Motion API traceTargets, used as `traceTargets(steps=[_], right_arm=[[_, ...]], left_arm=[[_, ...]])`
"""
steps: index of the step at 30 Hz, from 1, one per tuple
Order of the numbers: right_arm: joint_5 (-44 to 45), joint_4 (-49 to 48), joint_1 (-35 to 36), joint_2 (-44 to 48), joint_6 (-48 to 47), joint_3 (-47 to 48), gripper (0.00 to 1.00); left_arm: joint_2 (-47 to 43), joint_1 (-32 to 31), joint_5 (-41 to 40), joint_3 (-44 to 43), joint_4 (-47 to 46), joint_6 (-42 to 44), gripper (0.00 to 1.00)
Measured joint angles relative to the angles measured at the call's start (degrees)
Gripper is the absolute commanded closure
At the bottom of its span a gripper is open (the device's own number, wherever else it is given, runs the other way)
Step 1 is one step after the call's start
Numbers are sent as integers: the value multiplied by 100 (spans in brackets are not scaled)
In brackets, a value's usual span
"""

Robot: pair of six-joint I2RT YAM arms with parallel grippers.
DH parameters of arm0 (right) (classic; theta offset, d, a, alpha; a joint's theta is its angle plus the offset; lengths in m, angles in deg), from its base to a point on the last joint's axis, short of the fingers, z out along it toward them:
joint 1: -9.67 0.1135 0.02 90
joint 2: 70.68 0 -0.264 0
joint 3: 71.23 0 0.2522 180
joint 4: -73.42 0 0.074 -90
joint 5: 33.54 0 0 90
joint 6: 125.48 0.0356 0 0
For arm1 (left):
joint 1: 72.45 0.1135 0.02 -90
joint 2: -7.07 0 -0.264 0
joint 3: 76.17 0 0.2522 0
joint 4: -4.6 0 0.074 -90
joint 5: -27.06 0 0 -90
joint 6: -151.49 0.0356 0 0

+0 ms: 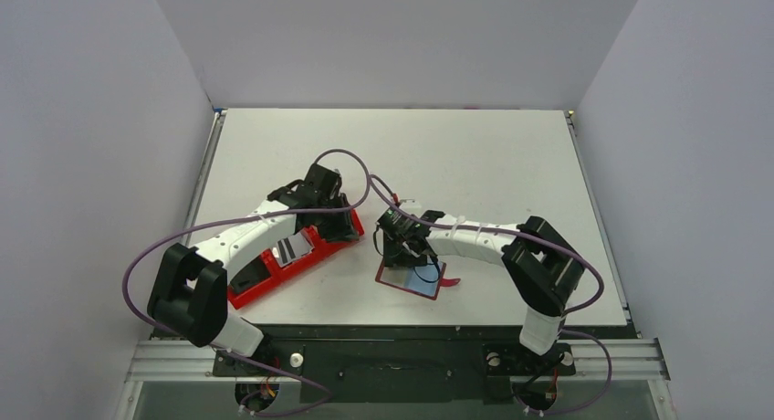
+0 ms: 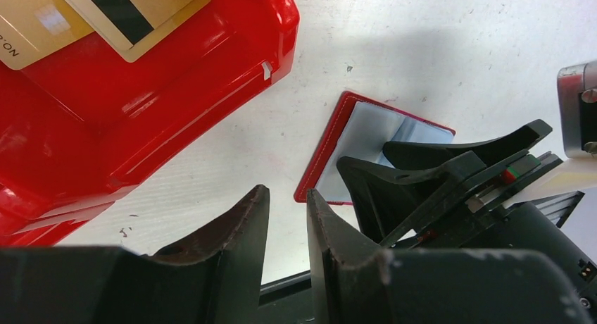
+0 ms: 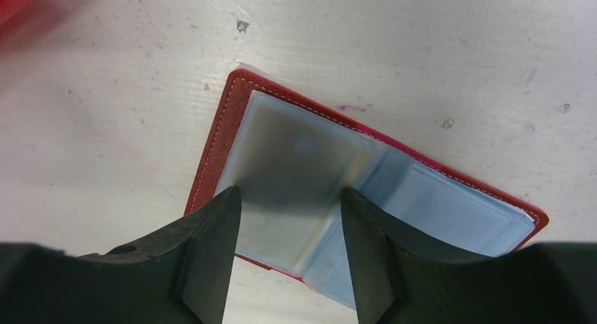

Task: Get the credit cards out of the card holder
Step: Remove the credit card from the card holder.

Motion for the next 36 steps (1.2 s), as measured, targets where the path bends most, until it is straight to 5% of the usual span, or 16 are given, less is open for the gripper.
traceTargets(steps=[10, 20, 36], right_arm=[[190, 55, 125, -330, -527, 402, 65], [140, -481, 105, -164, -817, 39, 100], [-1462, -2481, -726, 549, -437, -1504, 100]], left_arm=[[-7, 31, 44, 140, -39, -52, 76], [103, -114, 129, 234, -133, -109, 76], [1333, -944, 673, 28, -796, -181, 72]])
